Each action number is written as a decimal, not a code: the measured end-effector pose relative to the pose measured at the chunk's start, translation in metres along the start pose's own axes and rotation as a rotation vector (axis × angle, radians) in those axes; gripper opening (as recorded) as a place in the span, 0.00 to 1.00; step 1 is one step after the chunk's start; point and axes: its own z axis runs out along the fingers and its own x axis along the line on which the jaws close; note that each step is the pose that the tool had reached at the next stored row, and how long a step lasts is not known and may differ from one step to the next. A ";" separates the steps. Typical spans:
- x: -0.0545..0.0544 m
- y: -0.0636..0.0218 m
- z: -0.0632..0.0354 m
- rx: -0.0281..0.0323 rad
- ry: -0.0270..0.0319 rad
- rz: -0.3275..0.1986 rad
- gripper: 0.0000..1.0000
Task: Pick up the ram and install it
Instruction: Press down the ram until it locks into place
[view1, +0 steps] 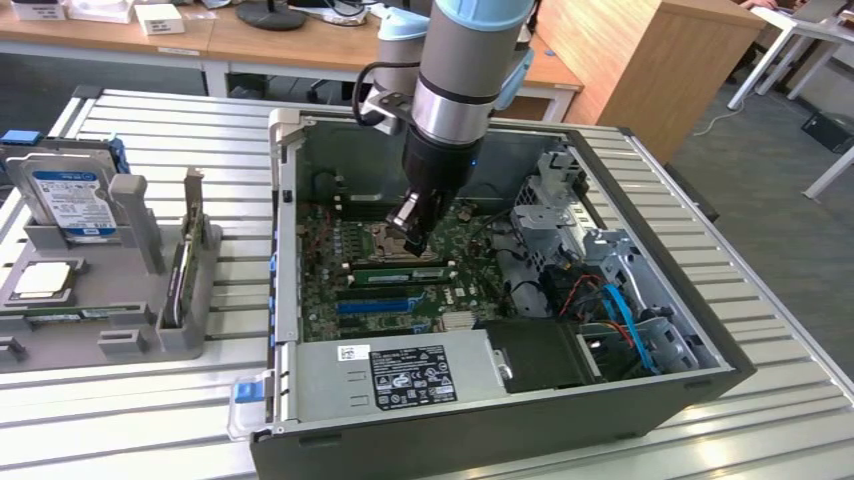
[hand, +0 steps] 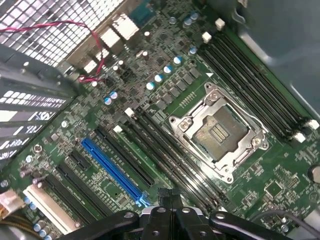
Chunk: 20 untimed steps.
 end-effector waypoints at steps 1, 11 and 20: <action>0.000 0.0000 0.0000 -0.0001 0.0001 0.010 0.11; 0.000 0.0000 0.0001 -0.0011 0.0007 0.112 0.11; 0.000 0.0000 0.0001 -0.0021 0.0014 0.215 0.11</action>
